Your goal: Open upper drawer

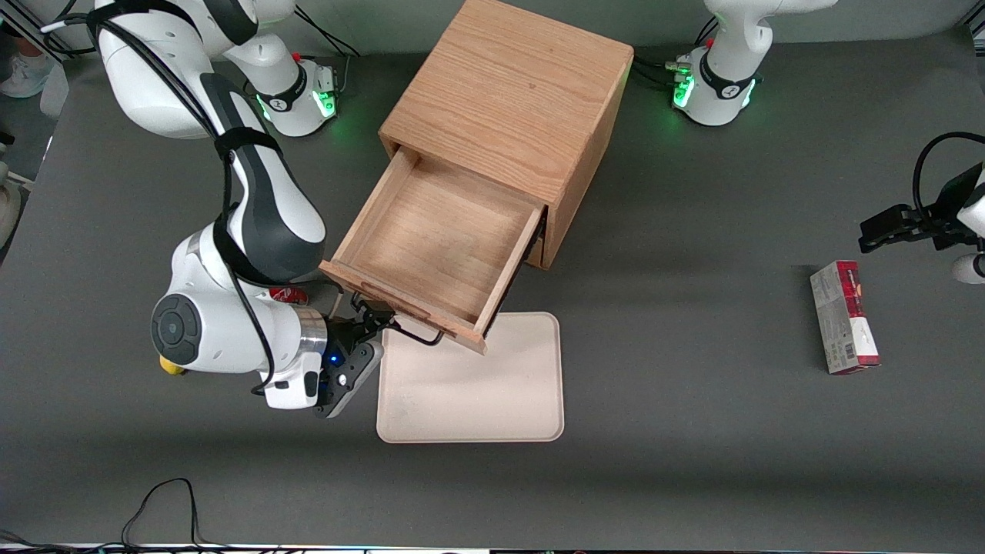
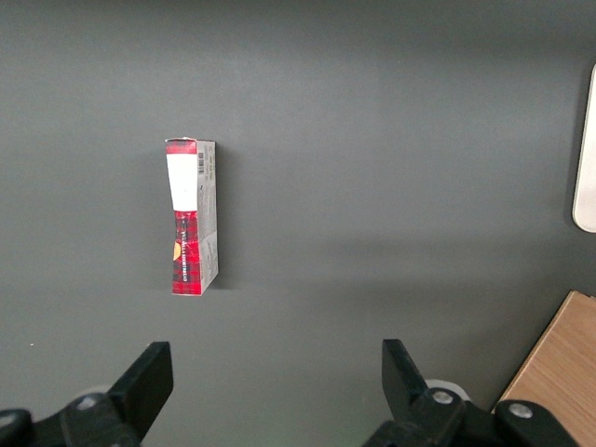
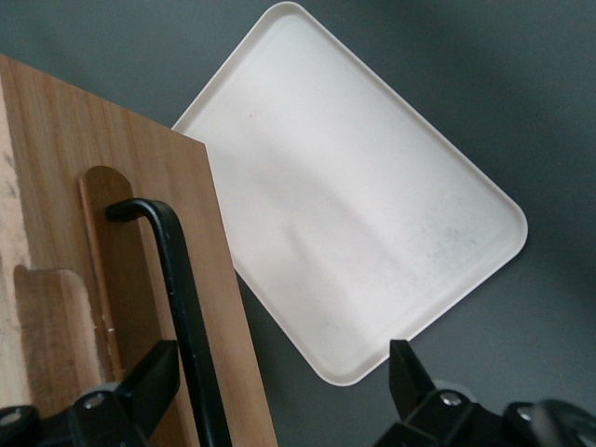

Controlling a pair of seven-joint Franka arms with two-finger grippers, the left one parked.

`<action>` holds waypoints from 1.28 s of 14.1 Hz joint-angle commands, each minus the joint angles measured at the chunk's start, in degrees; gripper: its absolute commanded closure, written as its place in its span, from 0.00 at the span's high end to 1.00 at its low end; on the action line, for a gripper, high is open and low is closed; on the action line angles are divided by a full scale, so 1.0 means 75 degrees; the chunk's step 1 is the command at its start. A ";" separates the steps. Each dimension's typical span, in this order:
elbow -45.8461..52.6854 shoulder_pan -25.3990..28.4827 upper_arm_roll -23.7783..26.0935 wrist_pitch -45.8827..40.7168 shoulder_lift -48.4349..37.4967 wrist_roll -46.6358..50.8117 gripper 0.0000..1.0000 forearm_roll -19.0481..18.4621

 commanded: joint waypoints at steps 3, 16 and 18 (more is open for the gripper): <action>0.0557 -0.0156 -0.0012 -0.0090 0.0125 -0.0099 1.00 0.0067; -0.2696 -0.0087 -0.0809 -0.1391 -0.3598 0.1922 1.00 -0.0938; -0.3598 0.0111 -0.0797 -0.1357 -0.4384 0.2350 1.00 -0.1698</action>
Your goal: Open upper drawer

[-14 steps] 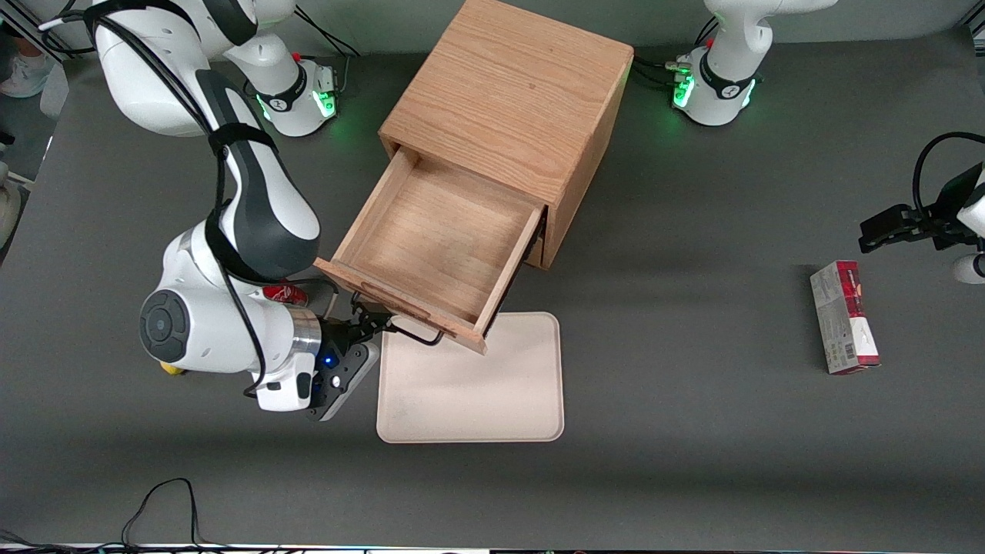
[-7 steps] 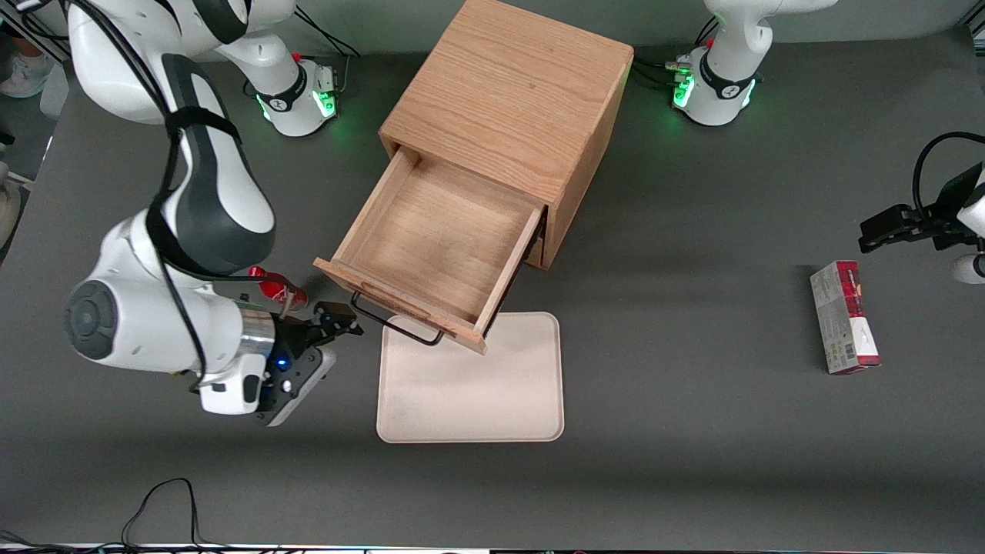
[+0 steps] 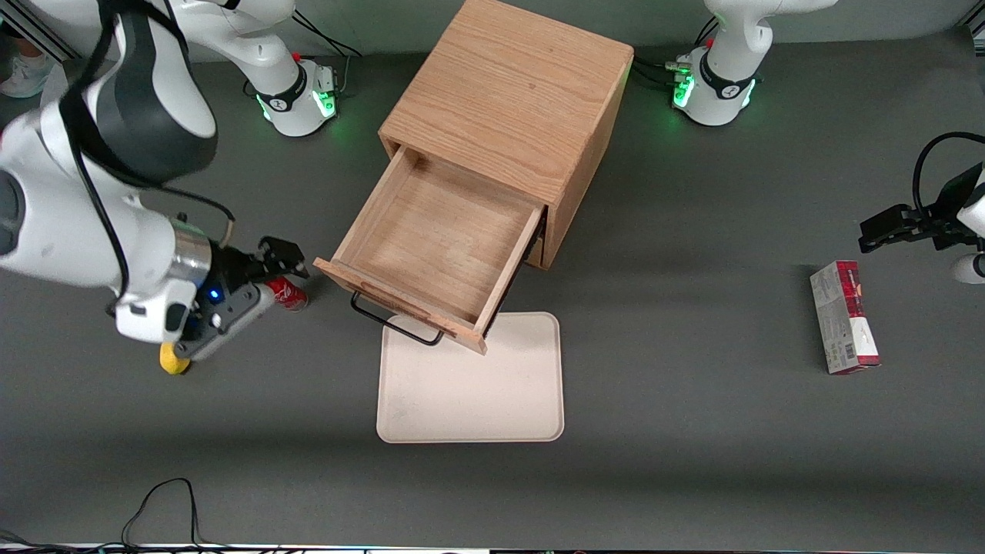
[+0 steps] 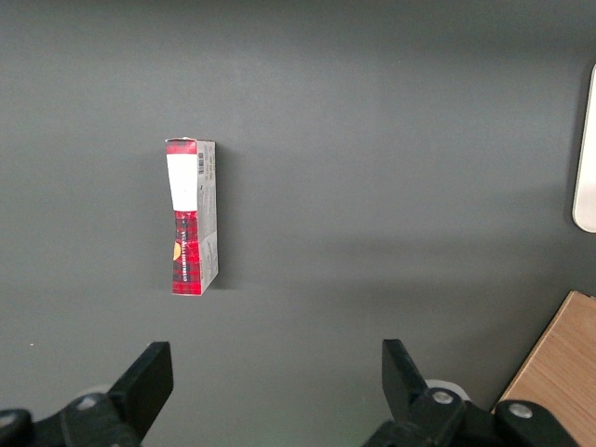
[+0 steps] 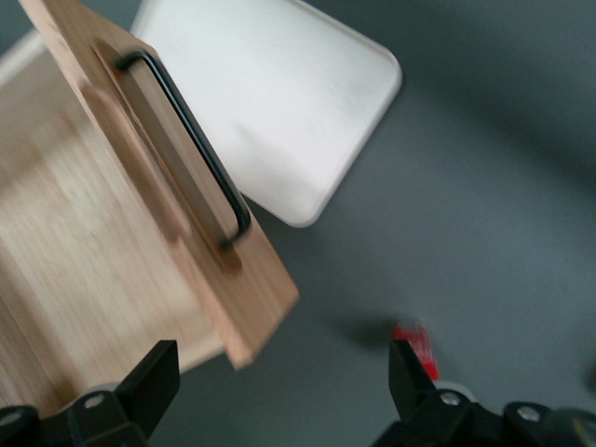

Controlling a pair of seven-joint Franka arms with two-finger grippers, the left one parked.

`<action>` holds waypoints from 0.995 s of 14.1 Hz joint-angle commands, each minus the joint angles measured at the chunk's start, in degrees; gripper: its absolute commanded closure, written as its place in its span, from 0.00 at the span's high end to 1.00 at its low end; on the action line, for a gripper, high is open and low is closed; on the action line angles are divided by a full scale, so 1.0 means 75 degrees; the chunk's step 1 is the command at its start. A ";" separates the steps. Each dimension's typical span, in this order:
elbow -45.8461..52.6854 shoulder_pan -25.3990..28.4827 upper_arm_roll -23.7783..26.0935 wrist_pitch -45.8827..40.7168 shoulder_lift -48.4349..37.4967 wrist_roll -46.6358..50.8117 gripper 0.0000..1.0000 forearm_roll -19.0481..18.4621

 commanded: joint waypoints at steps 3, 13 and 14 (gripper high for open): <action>-0.2538 0.0276 -0.0369 0.0242 -0.2113 0.1201 1.00 -0.0716; -0.2517 0.0229 -0.0956 0.0359 -0.2209 0.2212 1.00 -0.0739; -0.2517 0.0218 -0.1026 0.0359 -0.2256 0.2188 1.00 -0.0763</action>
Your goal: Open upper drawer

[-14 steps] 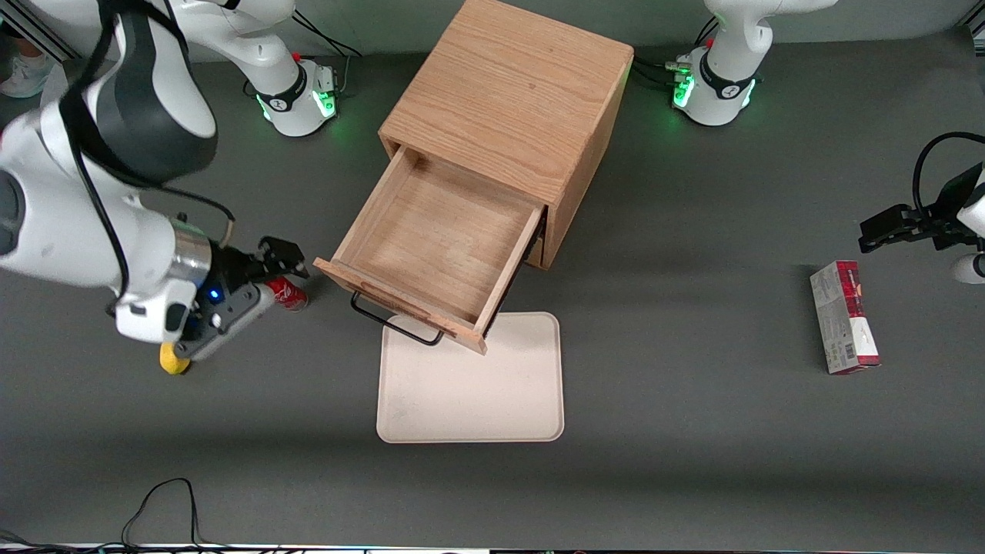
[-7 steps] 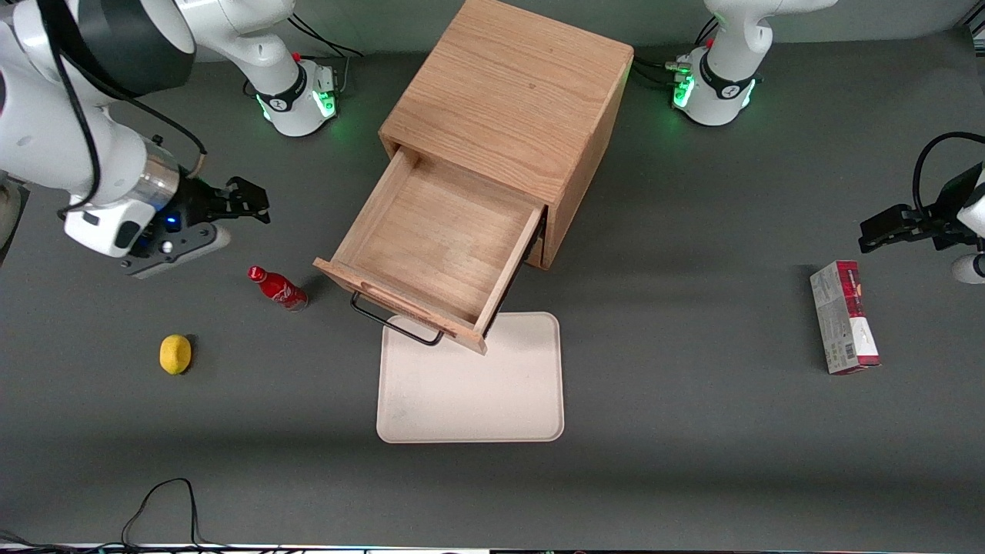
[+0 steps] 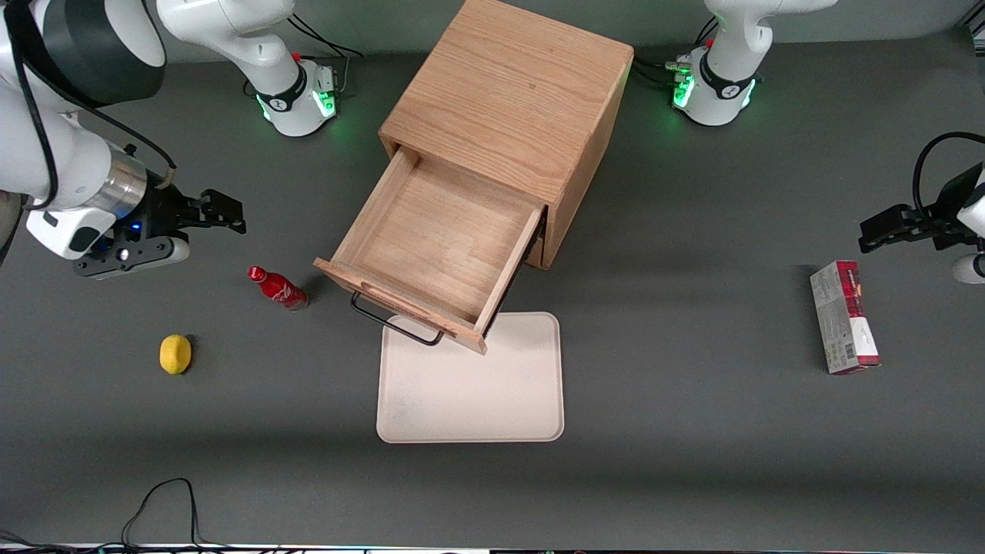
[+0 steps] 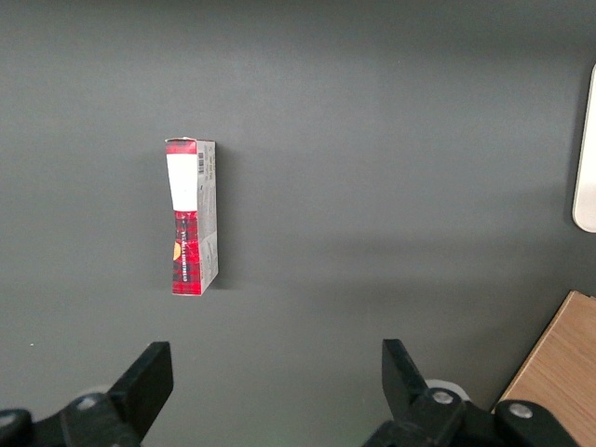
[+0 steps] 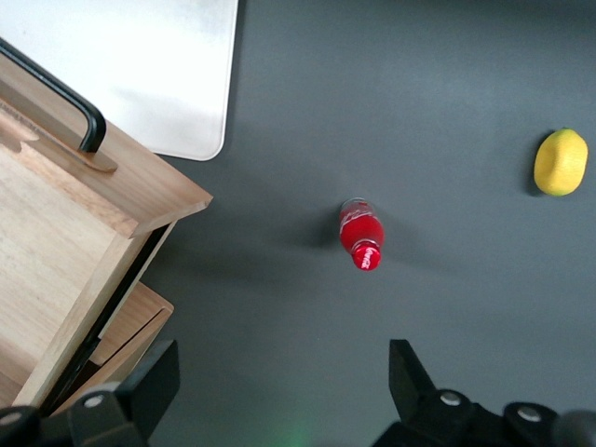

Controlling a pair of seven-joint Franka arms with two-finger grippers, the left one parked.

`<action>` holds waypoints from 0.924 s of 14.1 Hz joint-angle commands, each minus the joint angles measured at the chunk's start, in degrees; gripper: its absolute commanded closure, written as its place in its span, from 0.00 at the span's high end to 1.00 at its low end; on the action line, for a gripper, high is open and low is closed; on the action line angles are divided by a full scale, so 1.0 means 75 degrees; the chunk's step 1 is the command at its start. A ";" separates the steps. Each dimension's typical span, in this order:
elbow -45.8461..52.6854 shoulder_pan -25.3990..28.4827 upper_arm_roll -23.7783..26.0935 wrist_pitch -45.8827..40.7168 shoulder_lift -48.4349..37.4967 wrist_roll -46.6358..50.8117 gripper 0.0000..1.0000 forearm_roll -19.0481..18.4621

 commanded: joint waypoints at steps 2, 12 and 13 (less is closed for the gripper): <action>0.0020 0.0089 -0.0381 0.0062 -0.0179 0.0154 1.00 -0.0191; -0.0039 -0.1386 0.0542 -0.0055 -0.0554 0.0107 1.00 -0.0448; -0.0039 -0.1445 0.0567 -0.0055 -0.0554 0.0107 1.00 -0.0449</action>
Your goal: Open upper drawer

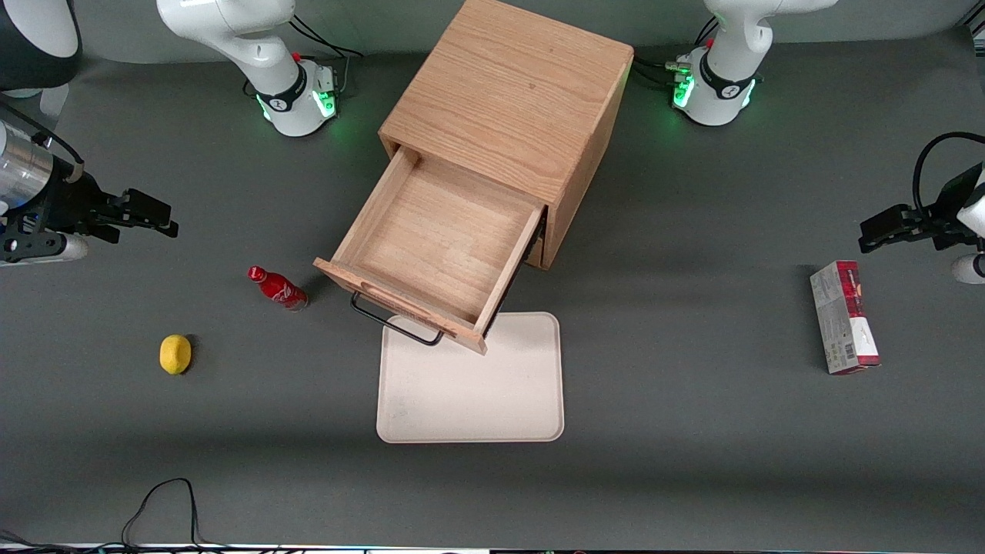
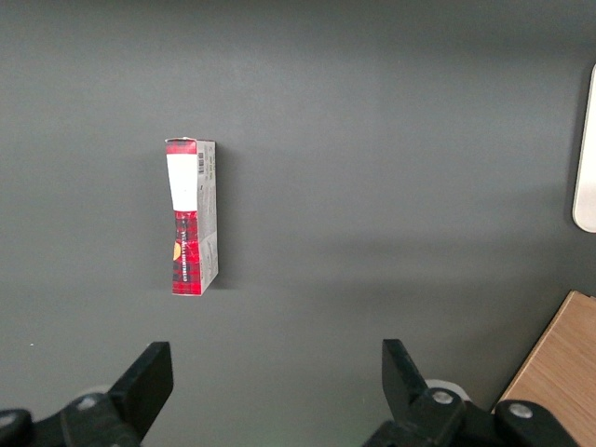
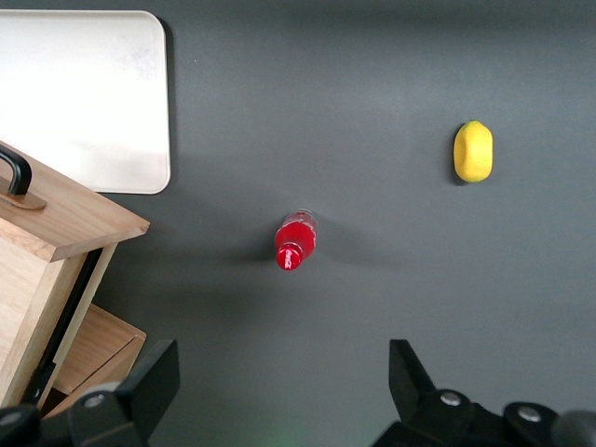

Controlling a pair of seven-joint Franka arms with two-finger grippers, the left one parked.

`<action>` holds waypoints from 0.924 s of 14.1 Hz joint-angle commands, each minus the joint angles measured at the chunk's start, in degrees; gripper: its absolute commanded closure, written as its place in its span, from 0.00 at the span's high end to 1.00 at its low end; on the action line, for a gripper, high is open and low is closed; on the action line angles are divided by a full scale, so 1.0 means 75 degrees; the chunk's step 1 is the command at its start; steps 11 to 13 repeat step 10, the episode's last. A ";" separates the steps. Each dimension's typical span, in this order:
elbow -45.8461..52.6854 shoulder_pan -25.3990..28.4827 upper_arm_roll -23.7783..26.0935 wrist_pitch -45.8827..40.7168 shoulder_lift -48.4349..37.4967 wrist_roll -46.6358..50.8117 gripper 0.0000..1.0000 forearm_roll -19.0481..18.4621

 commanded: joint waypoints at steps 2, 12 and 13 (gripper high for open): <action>-0.0035 -0.0304 0.0418 -0.0030 -0.0112 0.0179 1.00 -0.0223; 0.0164 -0.0222 0.0477 -0.0440 -0.0053 0.0098 1.00 -0.0165; 0.0164 -0.0222 0.0477 -0.0440 -0.0053 0.0098 1.00 -0.0165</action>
